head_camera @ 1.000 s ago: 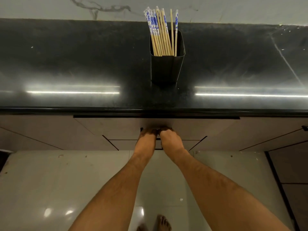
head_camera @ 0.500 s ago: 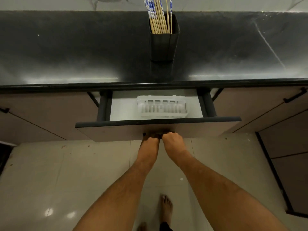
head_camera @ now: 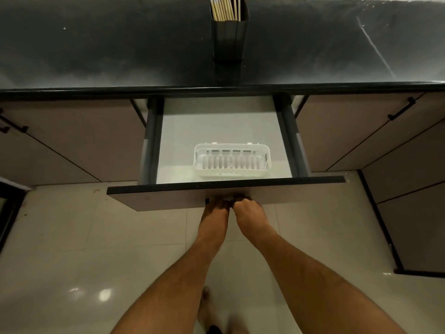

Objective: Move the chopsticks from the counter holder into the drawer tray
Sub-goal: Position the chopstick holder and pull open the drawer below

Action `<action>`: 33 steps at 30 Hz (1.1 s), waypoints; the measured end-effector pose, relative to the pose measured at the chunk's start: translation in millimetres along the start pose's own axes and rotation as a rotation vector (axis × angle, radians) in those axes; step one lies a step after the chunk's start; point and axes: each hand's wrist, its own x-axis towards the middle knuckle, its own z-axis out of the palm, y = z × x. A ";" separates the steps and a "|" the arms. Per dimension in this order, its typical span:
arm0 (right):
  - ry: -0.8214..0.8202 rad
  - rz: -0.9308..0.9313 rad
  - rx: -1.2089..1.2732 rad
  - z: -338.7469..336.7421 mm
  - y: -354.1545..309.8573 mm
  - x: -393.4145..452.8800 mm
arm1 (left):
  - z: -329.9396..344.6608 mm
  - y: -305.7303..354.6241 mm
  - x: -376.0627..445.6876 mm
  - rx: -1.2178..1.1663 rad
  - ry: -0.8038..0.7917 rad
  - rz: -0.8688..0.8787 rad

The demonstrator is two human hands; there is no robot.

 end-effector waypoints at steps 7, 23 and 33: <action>-0.014 -0.028 -0.019 19.4 -2.8 -49.0 | 25.7 -2.8 -43.8 -0.004 -0.038 -0.046; 0.034 -0.103 0.060 18.9 -13.8 -94.5 | 26.3 5.7 -82.9 0.300 -0.051 0.137; 0.652 -0.368 0.205 -41.0 -14.5 -111.9 | -38.6 66.7 -101.9 0.321 0.397 0.462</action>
